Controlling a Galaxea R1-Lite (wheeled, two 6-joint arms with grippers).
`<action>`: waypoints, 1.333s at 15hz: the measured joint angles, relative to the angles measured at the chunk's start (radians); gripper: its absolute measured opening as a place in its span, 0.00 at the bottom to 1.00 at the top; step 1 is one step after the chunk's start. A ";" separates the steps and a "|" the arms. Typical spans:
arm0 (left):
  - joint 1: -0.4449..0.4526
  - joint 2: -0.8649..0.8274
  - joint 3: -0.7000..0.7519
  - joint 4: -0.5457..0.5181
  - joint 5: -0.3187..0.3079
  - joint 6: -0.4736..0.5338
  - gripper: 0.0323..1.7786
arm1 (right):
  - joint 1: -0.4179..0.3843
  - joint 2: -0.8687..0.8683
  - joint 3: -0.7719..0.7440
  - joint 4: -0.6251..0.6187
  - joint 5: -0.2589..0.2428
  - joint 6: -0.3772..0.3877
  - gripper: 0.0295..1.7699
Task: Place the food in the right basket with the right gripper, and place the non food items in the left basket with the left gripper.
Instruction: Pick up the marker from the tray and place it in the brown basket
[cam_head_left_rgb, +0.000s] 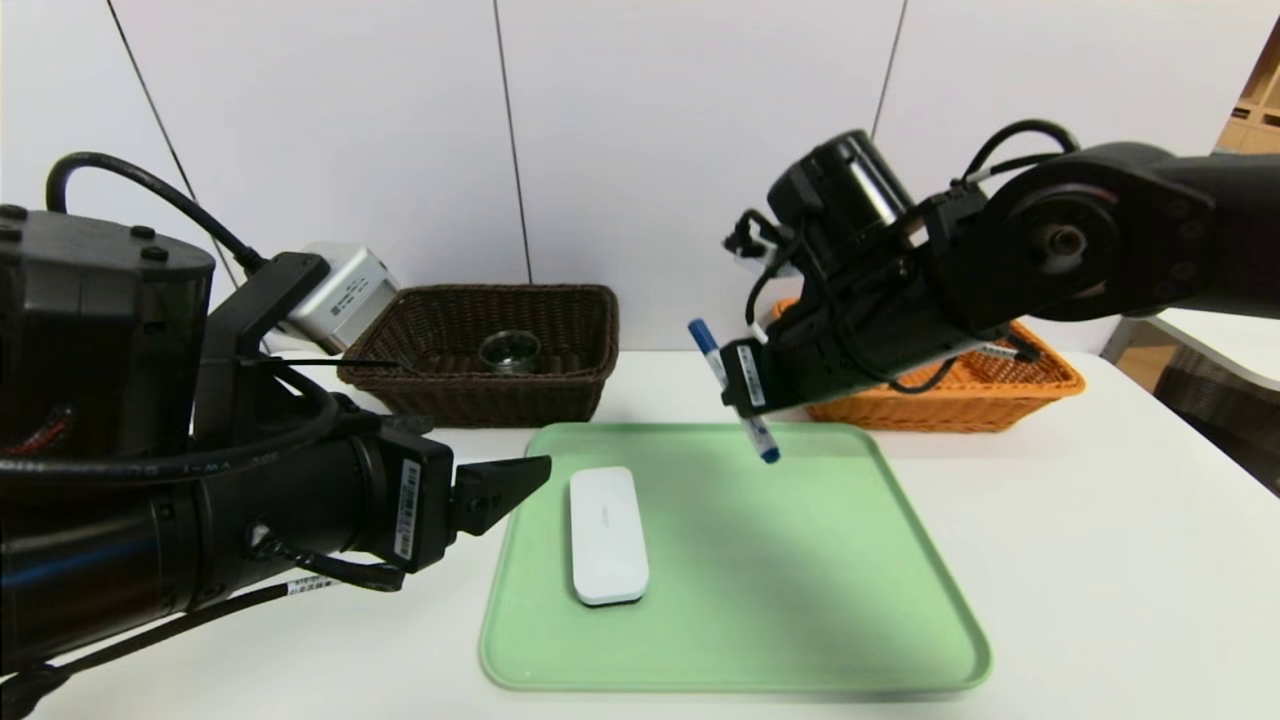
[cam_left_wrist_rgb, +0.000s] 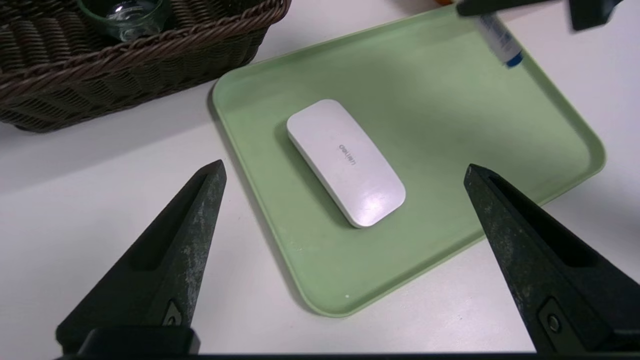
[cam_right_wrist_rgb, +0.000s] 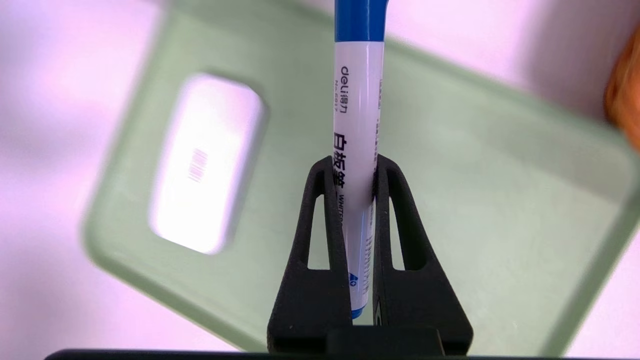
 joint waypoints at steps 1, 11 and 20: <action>0.000 -0.003 0.009 0.000 0.011 0.000 0.95 | 0.015 -0.003 -0.049 -0.018 -0.002 0.009 0.08; 0.010 -0.009 0.021 0.004 0.057 -0.006 0.95 | 0.148 0.266 -0.208 -0.877 -0.174 0.058 0.08; 0.010 -0.002 0.012 -0.002 0.058 -0.003 0.95 | 0.127 0.482 -0.218 -1.117 -0.166 0.022 0.08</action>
